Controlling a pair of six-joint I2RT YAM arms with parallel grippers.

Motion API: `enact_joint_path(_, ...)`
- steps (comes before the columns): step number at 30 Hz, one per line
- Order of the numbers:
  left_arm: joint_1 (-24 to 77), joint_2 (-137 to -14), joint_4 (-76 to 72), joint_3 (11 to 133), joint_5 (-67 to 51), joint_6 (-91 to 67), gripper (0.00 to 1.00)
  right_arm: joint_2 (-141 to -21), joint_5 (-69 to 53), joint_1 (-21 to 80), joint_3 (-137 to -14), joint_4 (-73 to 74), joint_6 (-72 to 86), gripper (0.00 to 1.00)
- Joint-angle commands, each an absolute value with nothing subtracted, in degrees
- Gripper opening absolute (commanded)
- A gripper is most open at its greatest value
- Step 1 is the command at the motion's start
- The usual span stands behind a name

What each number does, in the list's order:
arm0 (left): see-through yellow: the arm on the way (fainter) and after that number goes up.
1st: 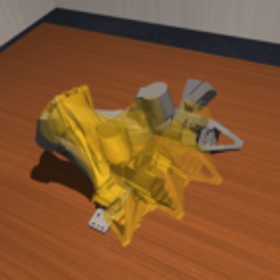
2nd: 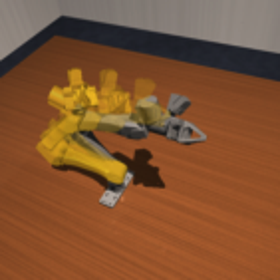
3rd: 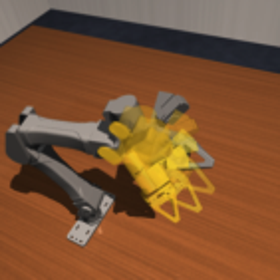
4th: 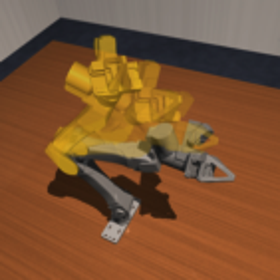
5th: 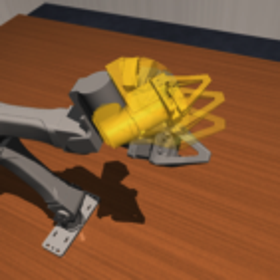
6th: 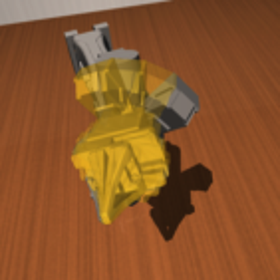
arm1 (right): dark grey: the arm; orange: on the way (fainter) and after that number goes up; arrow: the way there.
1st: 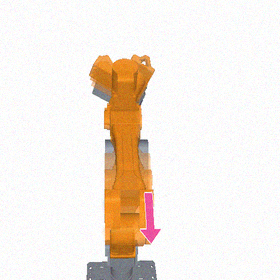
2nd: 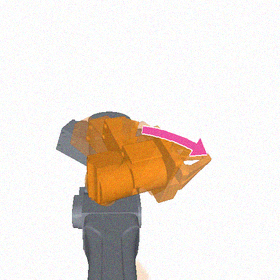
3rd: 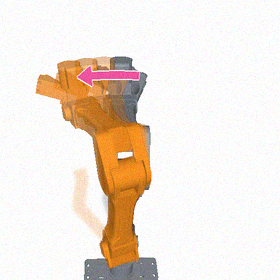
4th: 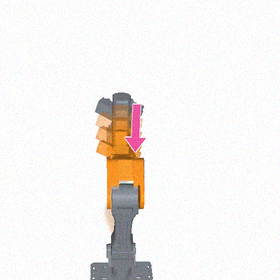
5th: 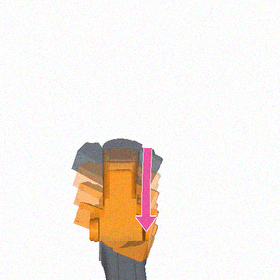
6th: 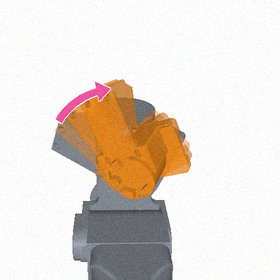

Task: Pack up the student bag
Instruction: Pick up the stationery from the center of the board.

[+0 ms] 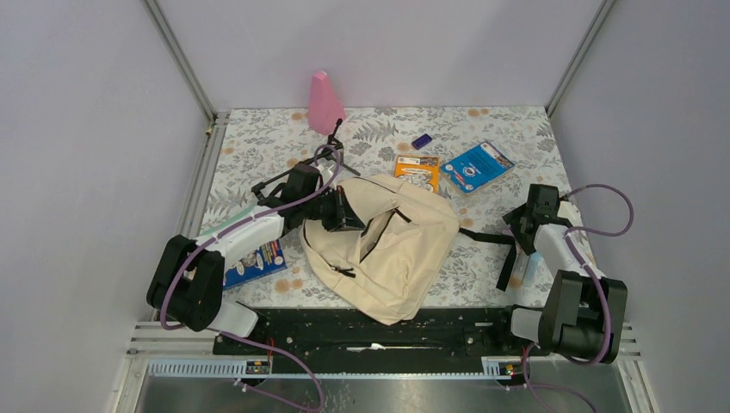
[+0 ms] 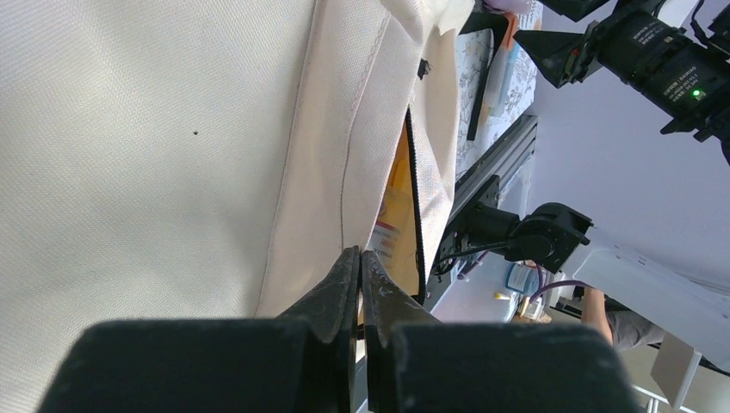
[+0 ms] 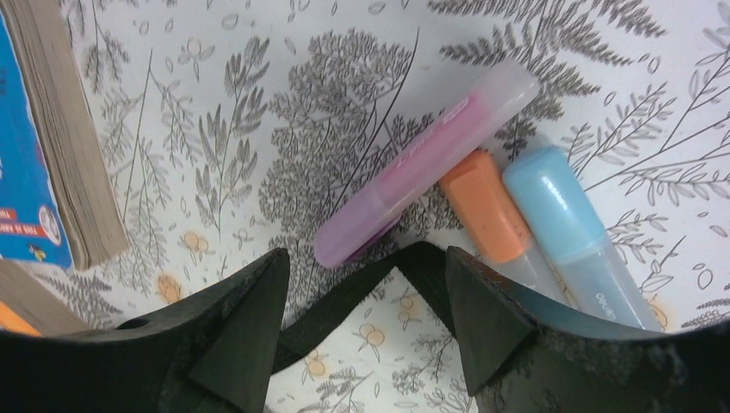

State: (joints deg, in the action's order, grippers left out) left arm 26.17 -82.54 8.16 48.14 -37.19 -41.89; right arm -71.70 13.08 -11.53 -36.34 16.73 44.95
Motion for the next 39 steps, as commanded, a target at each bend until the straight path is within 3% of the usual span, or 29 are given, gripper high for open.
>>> enact_joint_path(1, 25.93, -79.80, 2.75, 48.34, -41.02, -43.15, 0.00, -73.65, 16.61, -13.10, -39.21, 14.33, 47.01, 0.73)
enact_joint_path(7, 25.24, -79.72, 2.17, 48.25, -41.78, -43.65, 0.00, -78.71, 16.33, -13.53, -41.11, 14.44, 47.69, 0.61)
enact_joint_path(39, 24.65, -78.05, 1.41, 47.90, -42.55, -44.30, 0.00, -91.54, 12.33, -13.54, -51.42, 19.92, 50.33, 0.61)
